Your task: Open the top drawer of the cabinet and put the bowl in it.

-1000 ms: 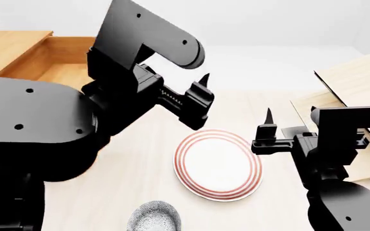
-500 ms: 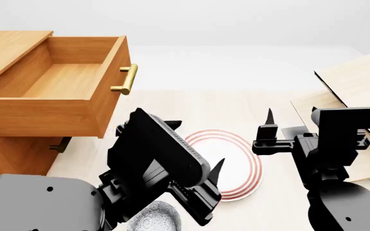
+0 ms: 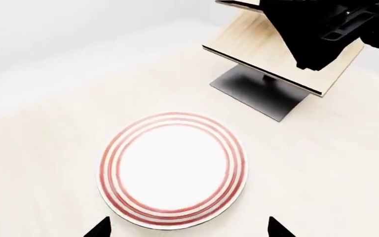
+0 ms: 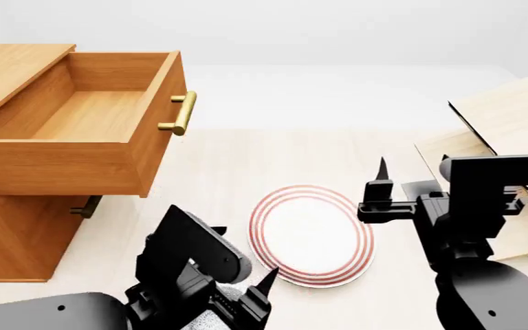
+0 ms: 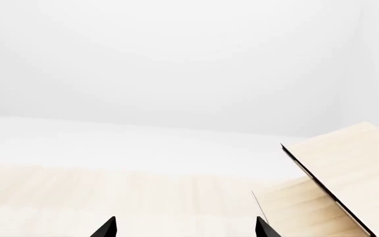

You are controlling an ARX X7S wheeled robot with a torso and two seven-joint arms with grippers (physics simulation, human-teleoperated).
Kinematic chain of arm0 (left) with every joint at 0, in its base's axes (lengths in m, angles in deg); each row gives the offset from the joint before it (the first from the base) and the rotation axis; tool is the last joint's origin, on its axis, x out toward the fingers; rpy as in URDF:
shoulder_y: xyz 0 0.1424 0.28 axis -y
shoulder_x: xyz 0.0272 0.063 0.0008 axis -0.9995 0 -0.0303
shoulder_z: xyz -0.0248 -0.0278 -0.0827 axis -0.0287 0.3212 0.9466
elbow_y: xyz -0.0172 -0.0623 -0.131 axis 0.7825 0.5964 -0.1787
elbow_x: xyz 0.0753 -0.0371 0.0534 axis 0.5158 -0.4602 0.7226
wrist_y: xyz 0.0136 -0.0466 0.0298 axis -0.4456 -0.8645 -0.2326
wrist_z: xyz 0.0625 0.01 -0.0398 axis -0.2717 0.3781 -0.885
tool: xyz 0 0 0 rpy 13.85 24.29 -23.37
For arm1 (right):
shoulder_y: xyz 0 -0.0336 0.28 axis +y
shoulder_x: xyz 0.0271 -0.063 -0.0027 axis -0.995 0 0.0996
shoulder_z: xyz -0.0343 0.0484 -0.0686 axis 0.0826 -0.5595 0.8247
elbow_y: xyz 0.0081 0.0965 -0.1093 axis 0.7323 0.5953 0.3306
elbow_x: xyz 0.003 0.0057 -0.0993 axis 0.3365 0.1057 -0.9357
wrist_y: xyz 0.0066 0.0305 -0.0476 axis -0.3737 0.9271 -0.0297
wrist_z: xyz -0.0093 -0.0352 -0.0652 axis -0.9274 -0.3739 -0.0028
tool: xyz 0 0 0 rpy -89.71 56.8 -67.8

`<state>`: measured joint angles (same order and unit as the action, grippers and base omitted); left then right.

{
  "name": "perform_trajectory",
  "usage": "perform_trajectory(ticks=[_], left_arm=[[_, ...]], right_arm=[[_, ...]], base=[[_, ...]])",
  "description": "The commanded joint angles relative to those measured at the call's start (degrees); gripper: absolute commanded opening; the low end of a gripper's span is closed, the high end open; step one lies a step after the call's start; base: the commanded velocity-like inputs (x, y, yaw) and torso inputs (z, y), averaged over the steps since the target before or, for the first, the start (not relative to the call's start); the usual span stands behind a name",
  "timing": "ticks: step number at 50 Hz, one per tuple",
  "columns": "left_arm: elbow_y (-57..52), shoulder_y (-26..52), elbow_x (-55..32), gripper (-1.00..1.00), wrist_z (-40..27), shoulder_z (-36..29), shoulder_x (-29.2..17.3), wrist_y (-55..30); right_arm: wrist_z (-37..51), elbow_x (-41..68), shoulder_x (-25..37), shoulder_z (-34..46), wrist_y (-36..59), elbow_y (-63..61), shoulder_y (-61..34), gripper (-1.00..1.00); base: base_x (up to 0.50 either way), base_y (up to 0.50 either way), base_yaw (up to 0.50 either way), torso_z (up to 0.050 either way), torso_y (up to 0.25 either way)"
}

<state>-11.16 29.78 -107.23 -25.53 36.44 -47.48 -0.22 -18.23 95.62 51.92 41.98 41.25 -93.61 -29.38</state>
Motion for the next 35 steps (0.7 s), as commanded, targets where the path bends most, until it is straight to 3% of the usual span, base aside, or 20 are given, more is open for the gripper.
perform_trajectory(ticks=[1, 22, 35], left_arm=[[2.19, -6.79, 5.3, 1.0, 4.64, 0.48, -3.68, 4.28], [5.07, -9.66, 4.21, 1.0, 1.73, 4.5, -8.01, 4.17], [8.05, -11.57, 5.92, 1.0, 0.84, 3.45, -8.93, 3.9]], right_arm=[[0.23, 0.08, 0.03, 0.29, -0.39, 0.49, 0.1, 1.0], [0.65, 0.36, 0.1, 1.03, -0.69, 0.89, 0.03, 1.0], [1.06, 0.95, 0.34, 0.85, 0.19, -0.26, -0.04, 1.0]], base=[[0.0, 0.0, 0.0, 0.0, 0.0], [0.0, 0.0, 0.0, 0.0, 0.0], [0.0, 0.0, 0.0, 0.0, 0.0]])
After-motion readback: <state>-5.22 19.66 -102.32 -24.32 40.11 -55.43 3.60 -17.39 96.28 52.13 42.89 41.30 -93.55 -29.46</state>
